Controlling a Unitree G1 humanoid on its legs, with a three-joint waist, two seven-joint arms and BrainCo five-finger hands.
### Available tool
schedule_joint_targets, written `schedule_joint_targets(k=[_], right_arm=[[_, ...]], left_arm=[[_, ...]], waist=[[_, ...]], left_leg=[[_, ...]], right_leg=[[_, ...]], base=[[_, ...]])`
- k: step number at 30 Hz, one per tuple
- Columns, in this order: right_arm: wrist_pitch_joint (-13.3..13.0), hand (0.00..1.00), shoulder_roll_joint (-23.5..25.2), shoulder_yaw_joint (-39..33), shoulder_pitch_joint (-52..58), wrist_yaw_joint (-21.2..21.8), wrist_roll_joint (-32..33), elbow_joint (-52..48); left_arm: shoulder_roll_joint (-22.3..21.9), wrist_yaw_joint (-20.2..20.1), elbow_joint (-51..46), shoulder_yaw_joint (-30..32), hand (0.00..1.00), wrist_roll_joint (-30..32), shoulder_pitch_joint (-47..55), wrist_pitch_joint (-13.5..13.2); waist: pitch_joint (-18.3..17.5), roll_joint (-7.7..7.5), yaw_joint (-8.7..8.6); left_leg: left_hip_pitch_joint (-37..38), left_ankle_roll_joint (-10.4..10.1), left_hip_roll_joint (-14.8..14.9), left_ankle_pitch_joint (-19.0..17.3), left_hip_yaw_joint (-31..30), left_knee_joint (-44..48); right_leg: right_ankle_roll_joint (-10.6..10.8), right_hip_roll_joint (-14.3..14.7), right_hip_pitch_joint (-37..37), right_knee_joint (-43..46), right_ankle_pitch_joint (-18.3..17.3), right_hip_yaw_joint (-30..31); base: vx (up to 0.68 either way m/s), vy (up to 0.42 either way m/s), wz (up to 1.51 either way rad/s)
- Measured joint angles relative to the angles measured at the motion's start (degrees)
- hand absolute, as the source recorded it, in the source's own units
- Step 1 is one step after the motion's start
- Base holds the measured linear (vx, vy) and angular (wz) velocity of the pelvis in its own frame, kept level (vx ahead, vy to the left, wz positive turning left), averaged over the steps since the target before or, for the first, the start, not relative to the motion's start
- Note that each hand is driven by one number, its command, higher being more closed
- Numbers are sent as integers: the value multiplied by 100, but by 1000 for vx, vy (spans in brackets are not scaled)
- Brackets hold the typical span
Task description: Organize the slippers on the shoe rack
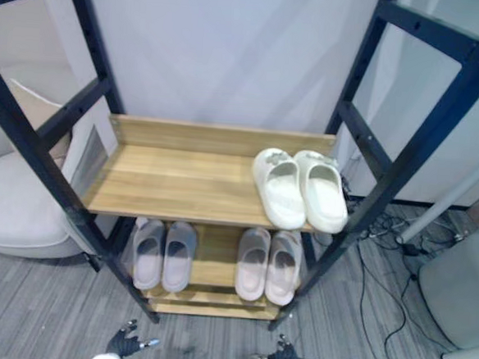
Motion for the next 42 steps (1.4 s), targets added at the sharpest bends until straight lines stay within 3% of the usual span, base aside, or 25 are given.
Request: schedule_joint_targets(k=[7, 10, 11, 13, 14, 15, 17, 20, 21, 23, 26, 27, 29, 30, 33, 34, 35, 36, 38, 39, 40, 41, 42], right_arm=[[9, 0, -3, 26, -4, 22, -7, 1], [15, 0, -8, 45, -39, 35, -11, 9], [22, 0, -22, 54, -90, 41, -13, 26], [27, 0, -3, 55, -169, 47, -8, 4], [33, 0, 20, 57, -202, 49, -12, 6], [37, 0, 77, 56, -213, 49, -10, 4], [45, 0, 124, 56, -167, 45, -8, 6], [62, 0, 192, 93, -108, 49, 1, -76], [74, 0, 204, 88, -96, 56, 4, -253], [88, 0, 219, 90, -163, 58, 8, -252], [87, 0, 265, 204, -224, 25, 12, -482], [75, 0, 266, 257, -223, -14, 12, -602], [81, 0, 257, 245, -349, -71, 11, -617], [82, 0, 222, 242, -381, -108, 10, -616], [85, 0, 152, 201, -468, -148, 11, -626], [91, 0, 134, 167, -462, -152, 9, -616], [91, 0, 133, 155, -462, -151, 9, -615], [96, 0, 104, 131, -491, -149, 7, -598], [134, 0, 114, 127, -609, -134, 1, -553], [123, 0, 182, 104, -581, -133, 3, -500], [112, 0, 181, 87, -631, -138, 2, -456], [128, 0, 107, 83, -742, -143, 10, -474], [143, 0, 105, 78, -795, -158, 13, -439]], left_arm=[[-66, 76, 179, 195, 0, 5, -74, -5], [-70, 84, 181, 208, 0, 2, -109, -4], [-89, 88, 173, 214, 0, 3, -141, -2], [-103, 95, 159, 194, 0, -4, -190, 6], [-94, 102, 135, 187, 0, -7, -203, 17], [-62, 107, 60, 160, 0, -7, -203, 37], [-43, 118, 11, 143, 0, -6, -215, 37], [-91, 222, -172, 155, 0, -5, -211, 34], [-154, 231, -184, 179, 0, -11, -218, 33], [-235, 243, -222, 240, 0, -13, -233, 33], [-334, 327, -320, 250, 0, -9, -247, 10], [-355, 326, -344, 250, 0, -14, -277, 1], [-362, 326, -344, 256, 0, -18, -301, -3], [-364, 326, -319, 278, 0, -18, -330, -9], [-360, 322, -261, 327, 0, -16, -406, 25], [-349, 323, -236, 308, 0, -14, -410, 19], [-324, 322, -213, 301, 0, -14, -420, 15], [-339, 325, -91, 274, 0, -15, -477, 10], [-248, 326, -44, 139, 0, -19, -488, 4], [-89, 319, 17, 2, 0, -21, -570, 12], [-72, 327, 41, 15, 0, -24, -594, 10], [-148, 334, 141, 47, 0, -63, -568, 24], [-158, 331, 260, 34, 0, -63, -644, 25]], waist=[[-2, 8, 20], [9, 13, 111], [59, 44, 153], [157, 28, 142], [197, -24, 144], [249, -110, 147], [229, -205, 158], [193, -238, 256], [239, -182, 271], [321, -91, 324], [405, 44, 437], [437, 91, 437], [479, 106, 445], [511, 66, 443], [535, 59, 340], [527, 76, 235], [526, 81, 230], [493, 216, 244], [518, 141, 240], [483, -64, 121], [495, -66, 155], [509, 166, 205], [585, 138, 176]], left_leg=[[80, 47, -7, -78, 107, 10], [49, 77, -26, -160, 92, 122], [-36, 100, -14, -267, 63, 314], [-351, 156, -117, -473, -271, 834], [-363, 161, -169, -476, -412, 891], [-373, 168, -267, -467, -808, 956], [-514, 164, -444, -463, -1280, 1064], [-904, 73, -707, -339, -1837, 1152], [-1171, -16, -792, -270, -2180, 1306], [-1263, -119, -776, -208, -2401, 1291], [-1473, -426, -612, -2, -2852, 1206], [-1692, -542, -510, 221, -3010, 1117], [-1758, -572, -378, 610, -2874, 751], [-1827, -470, -179, 728, -2101, 588], [-2133, -132, 117, 91, -393, 1795], [-2108, -62, 354, -159, 177, 2143], [-2101, -54, 409, -217, 268, 2177], [-2134, -79, 523, -324, 486, 2161], [-2140, -49, 317, -182, 420, 1829], [-1996, 95, 108, -73, 456, 1278], [-2017, 244, 235, -243, 708, 1518], [-1851, -195, 795, -589, 1098, 2038], [-1831, -192, 656, -600, 958, 2103]], right_leg=[[9, 17, -3, 4, -3, 115], [41, -4, -8, 49, -37, 103], [51, -67, -137, 426, -246, 72], [70, -397, -875, 2282, -1017, 184], [61, -466, -1034, 2756, -1124, 409], [79, -464, -1127, 3279, -1272, 1067], [142, -451, -1098, 3419, -1502, 1784], [183, -444, -1203, 3483, -1889, 2570], [229, -404, -1176, 3365, -2054, 2777], [232, -385, -1053, 3183, -2130, 2657], [218, -301, -826, 2661, -2183, 1959], [170, -210, -845, 2531, -2168, 1596], [27, -189, -890, 2452, -2083, 1310], [-118, -205, -912, 2270, -1997, 980], [-182, -396, -989, 2403, -1956, 294], [-180, -523, -1004, 2500, -1955, -78], [-176, -540, -1006, 2497, -1952, -138], [-105, -537, -990, 2534, -1918, -374], [-14, -519, -969, 2370, -1895, -485], [73, -760, -747, 1724, -1621, -731], [143, -787, -684, 1655, -1508, -851], [262, -658, -482, 1620, -1388, -1003], [377, -724, -352, 1529, -1379, -1020]], base=[[32, 20, -8], [10, 7, 0], [-35, 35, 21], [-49, 31, 70], [2, -25, 135], [17, -32, 124], [18, -134, 150], [31, -265, 139], [0, -248, 117], [-40, -244, 97], [-108, -286, 85], [-134, -195, 116], [-141, -113, 100], [-149, -59, 74], [-180, -41, 119], [-136, 30, 125], [-143, 156, 121], [-92, 160, 91], [-104, 138, 107], [-63, 60, 95], [-20, 114, 111], [29, 196, 62], [14, 252, 57]])
